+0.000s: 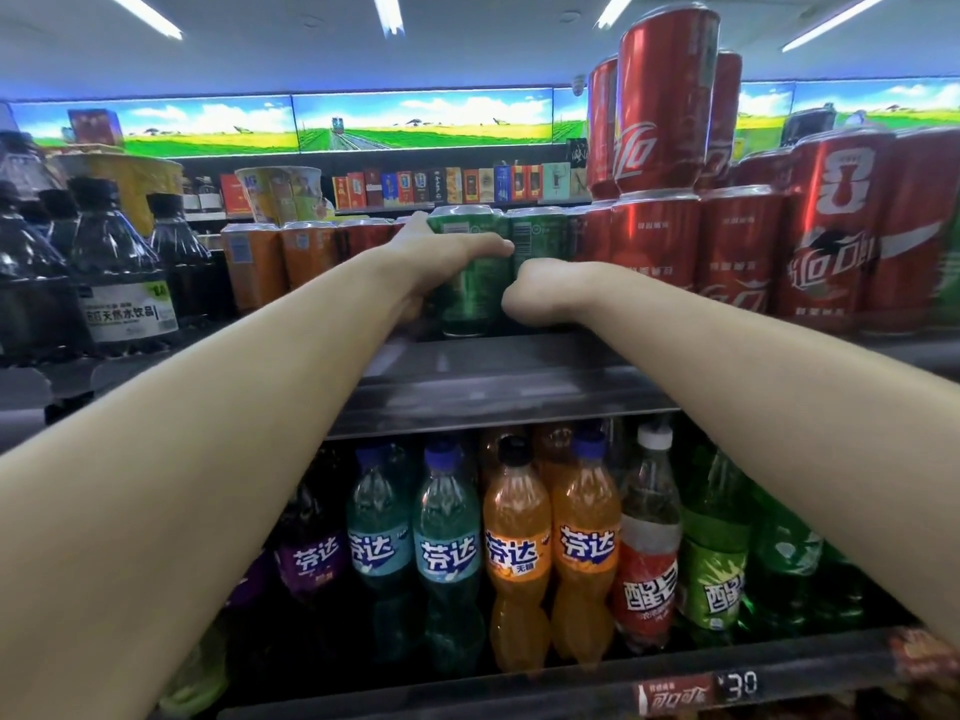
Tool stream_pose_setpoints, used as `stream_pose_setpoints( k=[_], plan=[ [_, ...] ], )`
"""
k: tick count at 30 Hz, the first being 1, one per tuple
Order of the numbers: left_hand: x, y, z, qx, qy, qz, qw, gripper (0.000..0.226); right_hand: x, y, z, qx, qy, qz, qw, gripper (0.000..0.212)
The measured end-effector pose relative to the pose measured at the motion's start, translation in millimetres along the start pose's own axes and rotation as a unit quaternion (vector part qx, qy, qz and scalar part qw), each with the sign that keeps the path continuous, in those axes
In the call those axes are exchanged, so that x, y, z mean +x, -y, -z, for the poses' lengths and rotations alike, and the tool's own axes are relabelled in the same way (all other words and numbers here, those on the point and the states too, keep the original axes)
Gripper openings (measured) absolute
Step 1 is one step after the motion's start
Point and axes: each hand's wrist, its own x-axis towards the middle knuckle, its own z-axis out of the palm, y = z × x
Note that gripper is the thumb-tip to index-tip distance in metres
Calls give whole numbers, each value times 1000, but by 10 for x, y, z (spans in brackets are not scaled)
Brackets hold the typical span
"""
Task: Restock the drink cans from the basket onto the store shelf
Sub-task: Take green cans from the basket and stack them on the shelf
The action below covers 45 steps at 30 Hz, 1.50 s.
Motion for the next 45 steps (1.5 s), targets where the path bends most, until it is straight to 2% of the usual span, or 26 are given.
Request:
stream_pose_setpoints(
  k=[3,7,12,13,14,16,17,19,22,27,29,31,32,36,40,43,45],
  plan=[
    [-8,-24,-7,-17,4,10,1000,119,12,40,-15,-9,8,6,1000,37],
    [-59,-32,-17,-23,11,18,1000,112,66,-4,-53,3,-27,10,1000,40],
    [-61,28,27,-29,24,34,999,138,77,-2,-45,54,-51,27,997,50],
    [-62,23,56,-30,30,37,998,132,79,-8,-49,58,-44,27,997,52],
    [-107,-1,78,-33,29,40,998,117,78,-16,-51,61,-39,26,997,51],
    [-143,-27,113,-32,51,35,998,87,61,-8,-48,63,-36,29,997,44],
    [-146,-24,119,-23,62,34,997,80,36,7,-38,63,-39,33,997,40],
    [-174,-18,106,17,76,44,996,83,-24,31,-1,63,-59,42,995,38],
    [-225,-21,94,89,59,69,992,109,-156,-11,64,71,-90,60,992,39],
    [-262,0,172,134,42,71,988,94,-489,-125,57,91,-115,90,985,49],
    [-306,-32,156,129,57,49,989,72,-585,-139,12,98,-113,103,983,38],
    [-362,-91,93,109,75,17,991,26,-615,-162,-16,103,-108,121,981,33],
    [-388,-110,63,90,82,11,993,19,-615,-161,-24,100,-105,129,981,34],
    [-515,-170,-35,10,95,12,995,30,-505,-144,-52,20,-127,149,981,38],
    [-570,-196,-57,-45,101,31,993,20,-321,-158,-78,-18,-74,106,991,45],
    [-547,-154,-37,-29,90,36,995,27,-236,-92,-36,0,-63,107,992,38],
    [-514,-129,-17,-4,54,31,998,25,-229,-28,-6,2,-66,108,992,32]
  ],
)
